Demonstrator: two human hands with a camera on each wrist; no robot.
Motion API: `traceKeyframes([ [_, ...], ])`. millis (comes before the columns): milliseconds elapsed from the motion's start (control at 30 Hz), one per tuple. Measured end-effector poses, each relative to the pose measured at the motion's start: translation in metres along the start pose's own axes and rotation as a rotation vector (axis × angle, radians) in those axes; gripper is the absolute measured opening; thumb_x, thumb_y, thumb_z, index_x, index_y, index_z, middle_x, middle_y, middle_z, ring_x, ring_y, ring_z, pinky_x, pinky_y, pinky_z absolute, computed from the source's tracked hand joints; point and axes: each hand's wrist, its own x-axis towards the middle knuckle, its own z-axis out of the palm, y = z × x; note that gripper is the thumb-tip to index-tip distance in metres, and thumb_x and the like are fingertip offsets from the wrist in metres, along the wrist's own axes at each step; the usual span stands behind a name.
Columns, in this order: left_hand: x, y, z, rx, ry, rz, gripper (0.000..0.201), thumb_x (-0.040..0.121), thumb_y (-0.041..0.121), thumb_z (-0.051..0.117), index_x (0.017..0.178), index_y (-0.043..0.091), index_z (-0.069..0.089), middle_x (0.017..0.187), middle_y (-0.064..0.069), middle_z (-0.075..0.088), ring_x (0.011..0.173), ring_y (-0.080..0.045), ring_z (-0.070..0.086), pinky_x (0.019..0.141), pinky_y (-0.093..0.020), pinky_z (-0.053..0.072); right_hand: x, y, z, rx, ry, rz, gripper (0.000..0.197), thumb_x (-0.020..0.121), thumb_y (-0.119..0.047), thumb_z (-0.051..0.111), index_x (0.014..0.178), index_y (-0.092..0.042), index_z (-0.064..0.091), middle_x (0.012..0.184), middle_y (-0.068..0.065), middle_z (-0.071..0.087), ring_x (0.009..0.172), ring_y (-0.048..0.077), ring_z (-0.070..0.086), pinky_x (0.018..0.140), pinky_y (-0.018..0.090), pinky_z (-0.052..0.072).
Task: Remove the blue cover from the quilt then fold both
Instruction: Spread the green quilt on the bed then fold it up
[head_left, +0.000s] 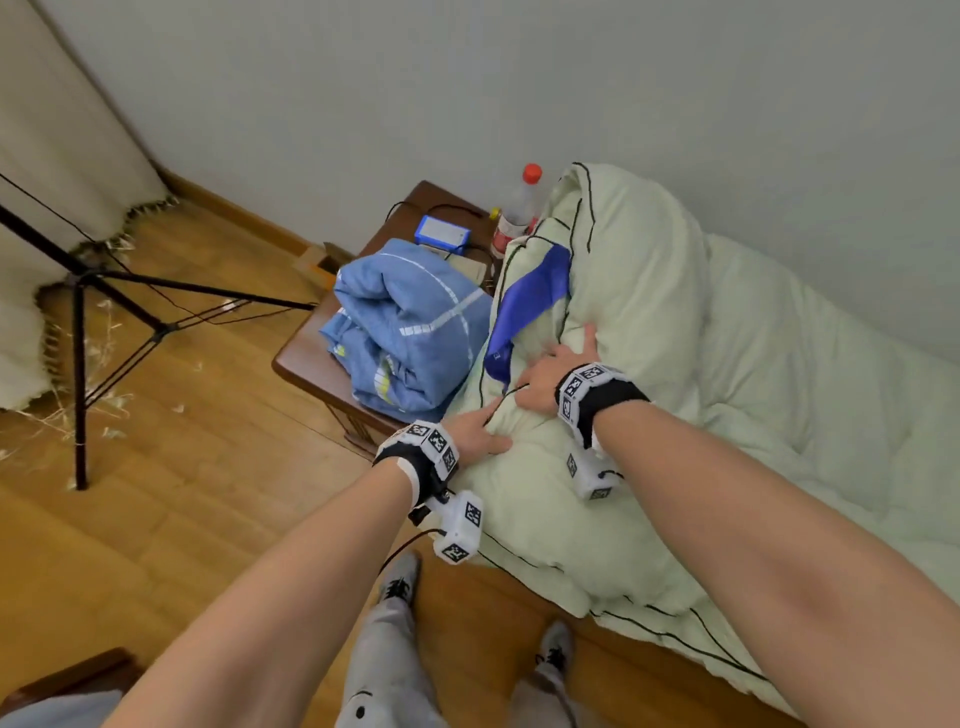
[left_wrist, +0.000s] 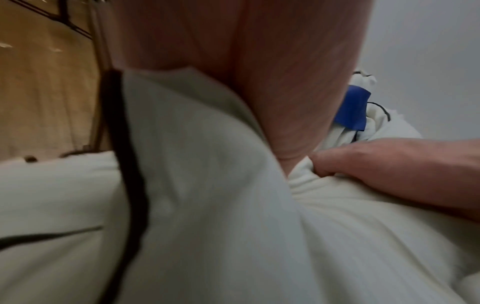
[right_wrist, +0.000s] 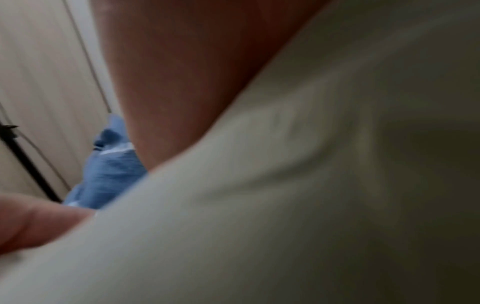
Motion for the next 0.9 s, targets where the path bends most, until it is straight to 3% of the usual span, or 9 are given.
traceKeyframes([
  [100, 0.017, 0.039, 0.036, 0.027, -0.029, 0.024, 0.069, 0.093, 0.021, 0.061, 0.153, 0.021, 0.027, 0.149, -0.003, 0.042, 0.136, -0.021, 0.04, 0.106, -0.02, 0.027, -0.026, 0.056, 0.03, 0.052, -0.044, 0.024, 0.056, 0.086, -0.059, 0.021, 0.129, -0.048, 0.054, 0.145, -0.008, 0.049, 0.142, 0.026, 0.028, 0.102, 0.069, -0.022],
  [200, 0.028, 0.072, 0.076, 0.032, -0.016, 0.064, 0.065, 0.088, 0.024, 0.063, 0.148, 0.021, 0.039, 0.144, -0.005, 0.05, 0.133, -0.024, 0.045, 0.11, -0.027, 0.032, -0.045, 0.099, 0.062, 0.065, -0.032, 0.021, 0.062, 0.084, -0.063, 0.014, 0.129, -0.048, 0.054, 0.142, -0.009, 0.052, 0.14, 0.028, 0.032, 0.106, 0.066, -0.02],
  [367, 0.04, 0.096, 0.142, 0.027, 0.02, 0.084, 0.062, 0.093, 0.016, 0.06, 0.149, 0.022, 0.035, 0.143, -0.006, 0.05, 0.13, -0.024, 0.047, 0.105, -0.023, 0.032, -0.065, 0.151, 0.114, 0.086, -0.022, 0.027, 0.085, 0.071, -0.076, -0.002, 0.134, -0.05, 0.05, 0.145, -0.014, 0.049, 0.142, 0.023, 0.031, 0.104, 0.064, -0.023],
  [533, 0.05, 0.113, 0.179, 0.045, -0.013, 0.058, 0.063, 0.093, 0.02, 0.062, 0.15, 0.02, 0.036, 0.144, -0.006, 0.049, 0.133, -0.025, 0.045, 0.109, -0.026, 0.033, -0.086, 0.18, 0.139, 0.179, 0.005, 0.052, 0.065, 0.081, -0.067, 0.013, 0.133, -0.053, 0.049, 0.143, -0.018, 0.05, 0.139, 0.021, 0.033, 0.109, 0.063, -0.016],
  [600, 0.047, 0.102, 0.165, 0.064, 0.046, 0.031, 0.063, 0.093, 0.023, 0.062, 0.15, 0.02, 0.035, 0.144, -0.008, 0.049, 0.133, -0.028, 0.046, 0.109, -0.031, 0.035, -0.08, 0.166, 0.124, 0.241, 0.128, -0.005, 0.046, 0.089, -0.054, 0.03, 0.126, -0.049, 0.057, 0.143, -0.016, 0.05, 0.138, 0.019, 0.034, 0.116, 0.059, -0.006],
  [667, 0.04, 0.082, 0.136, 0.099, 0.149, -0.023, 0.061, 0.093, 0.022, 0.062, 0.148, 0.021, 0.037, 0.142, -0.007, 0.051, 0.13, -0.028, 0.048, 0.105, -0.03, 0.037, -0.074, 0.141, 0.1, 0.46, 0.331, -0.059, 0.035, 0.09, -0.04, 0.049, 0.122, -0.04, 0.063, 0.142, -0.006, 0.052, 0.138, 0.018, 0.035, 0.12, 0.044, 0.011],
  [767, 0.027, 0.05, 0.089, 0.245, 0.245, -0.146, 0.049, 0.092, 0.029, 0.06, 0.138, 0.018, 0.05, 0.135, -0.008, 0.056, 0.122, -0.031, 0.054, 0.099, -0.031, 0.042, -0.067, 0.107, 0.064, 0.686, 0.621, -0.091, 0.039, 0.086, -0.025, 0.059, 0.125, -0.028, 0.063, 0.142, -0.001, 0.052, 0.136, 0.019, 0.038, 0.113, 0.029, 0.024],
  [833, 0.021, 0.036, 0.068, 0.334, 0.24, -0.213, 0.046, 0.093, 0.036, 0.058, 0.132, 0.013, 0.053, 0.131, -0.011, 0.058, 0.118, -0.032, 0.055, 0.094, -0.032, 0.043, -0.064, 0.097, 0.05, 0.638, 0.779, 0.046, 0.048, 0.081, -0.028, 0.06, 0.128, -0.029, 0.059, 0.144, 0.001, 0.049, 0.133, 0.022, 0.04, 0.112, 0.034, 0.028],
  [900, 0.019, 0.027, 0.057, 0.364, 0.216, -0.227, 0.046, 0.093, 0.039, 0.056, 0.127, 0.009, 0.056, 0.127, -0.013, 0.059, 0.113, -0.032, 0.057, 0.087, -0.031, 0.044, -0.068, 0.095, 0.047, 0.581, 0.834, 0.322, 0.065, 0.075, -0.035, 0.061, 0.138, -0.029, 0.049, 0.151, 0.007, 0.039, 0.136, 0.026, 0.036, 0.11, 0.044, 0.029],
])
